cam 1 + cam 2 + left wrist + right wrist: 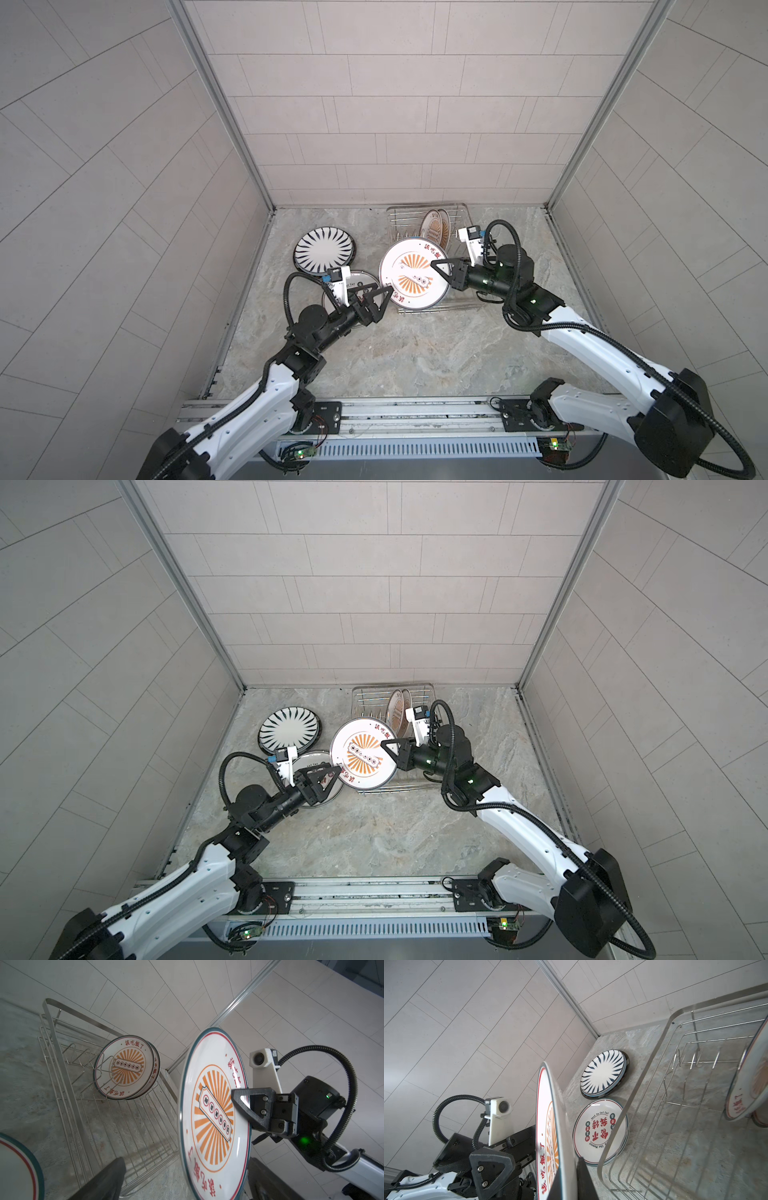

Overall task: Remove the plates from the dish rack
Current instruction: 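Pass the sunburst plate from the right gripper to the left gripper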

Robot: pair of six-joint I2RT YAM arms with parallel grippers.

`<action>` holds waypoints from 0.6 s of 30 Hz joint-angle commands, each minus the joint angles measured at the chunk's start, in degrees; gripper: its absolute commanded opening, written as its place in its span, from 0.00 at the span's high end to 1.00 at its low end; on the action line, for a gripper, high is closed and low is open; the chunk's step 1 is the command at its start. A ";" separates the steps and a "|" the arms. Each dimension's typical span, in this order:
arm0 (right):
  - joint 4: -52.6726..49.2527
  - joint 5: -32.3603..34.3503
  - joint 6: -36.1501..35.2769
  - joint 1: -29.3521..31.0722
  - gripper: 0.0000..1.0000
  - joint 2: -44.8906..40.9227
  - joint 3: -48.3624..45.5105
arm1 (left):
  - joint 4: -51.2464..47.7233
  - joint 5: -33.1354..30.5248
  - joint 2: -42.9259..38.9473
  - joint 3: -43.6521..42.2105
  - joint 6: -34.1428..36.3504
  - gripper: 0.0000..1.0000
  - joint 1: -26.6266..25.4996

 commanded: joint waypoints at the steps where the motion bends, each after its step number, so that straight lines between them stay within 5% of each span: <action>1: 8.14 -3.40 1.94 -0.12 0.93 0.64 0.20 | 8.76 -0.51 3.61 0.30 -2.91 0.20 -0.22; 14: 7.70 -1.35 0.21 -0.12 0.93 2.32 -0.42 | 7.17 1.51 6.18 1.67 -6.28 0.80 -0.21; 18: 7.15 -1.08 -0.13 0.13 0.93 2.68 -0.23 | 6.35 1.63 6.08 1.69 -6.90 0.88 -0.25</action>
